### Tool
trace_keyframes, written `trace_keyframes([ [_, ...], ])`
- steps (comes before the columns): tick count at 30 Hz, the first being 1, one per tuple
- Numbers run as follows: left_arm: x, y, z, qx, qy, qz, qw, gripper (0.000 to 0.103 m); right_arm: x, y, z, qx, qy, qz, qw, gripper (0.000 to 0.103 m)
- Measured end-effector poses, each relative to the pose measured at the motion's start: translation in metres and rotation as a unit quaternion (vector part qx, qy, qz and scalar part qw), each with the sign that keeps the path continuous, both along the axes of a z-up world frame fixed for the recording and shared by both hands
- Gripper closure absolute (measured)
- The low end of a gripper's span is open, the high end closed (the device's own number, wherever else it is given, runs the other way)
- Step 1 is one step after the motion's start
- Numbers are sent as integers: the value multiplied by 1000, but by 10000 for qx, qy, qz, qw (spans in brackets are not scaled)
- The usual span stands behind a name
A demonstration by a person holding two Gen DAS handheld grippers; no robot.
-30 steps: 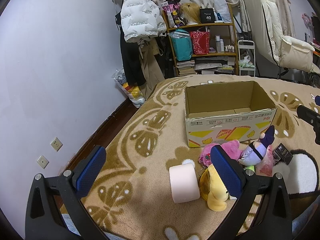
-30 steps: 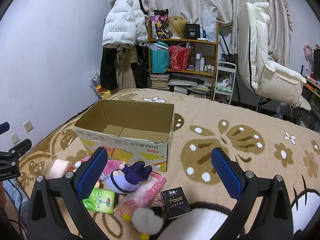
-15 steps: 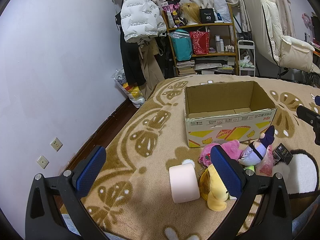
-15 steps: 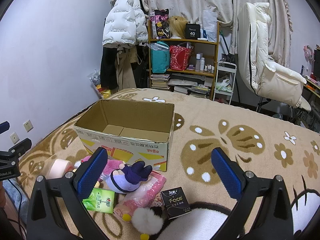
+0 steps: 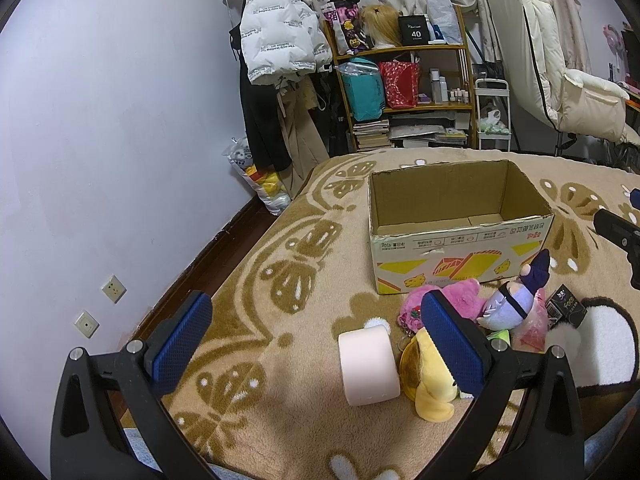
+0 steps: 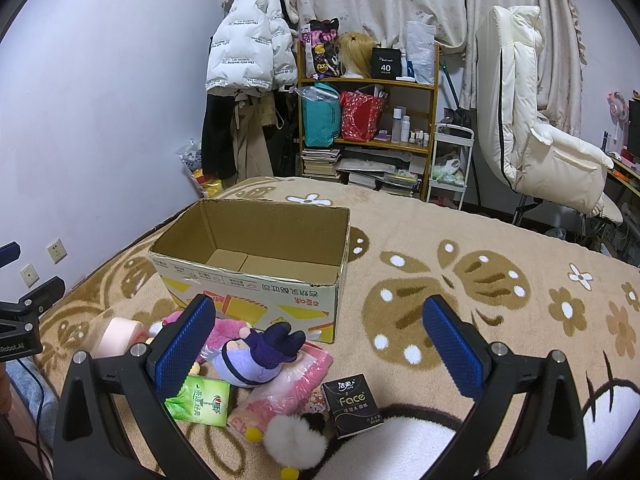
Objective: Organize soft objects
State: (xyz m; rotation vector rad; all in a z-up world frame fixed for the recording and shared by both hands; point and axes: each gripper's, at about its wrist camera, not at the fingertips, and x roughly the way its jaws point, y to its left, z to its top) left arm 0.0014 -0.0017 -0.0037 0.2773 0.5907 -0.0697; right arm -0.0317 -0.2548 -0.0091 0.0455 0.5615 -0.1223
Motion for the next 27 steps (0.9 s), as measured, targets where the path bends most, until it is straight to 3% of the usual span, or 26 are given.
trace_keyframes([
  [27,2,0,-5,12,43,-15,10000,0,1,1,-1,0,26,15,10000,0],
])
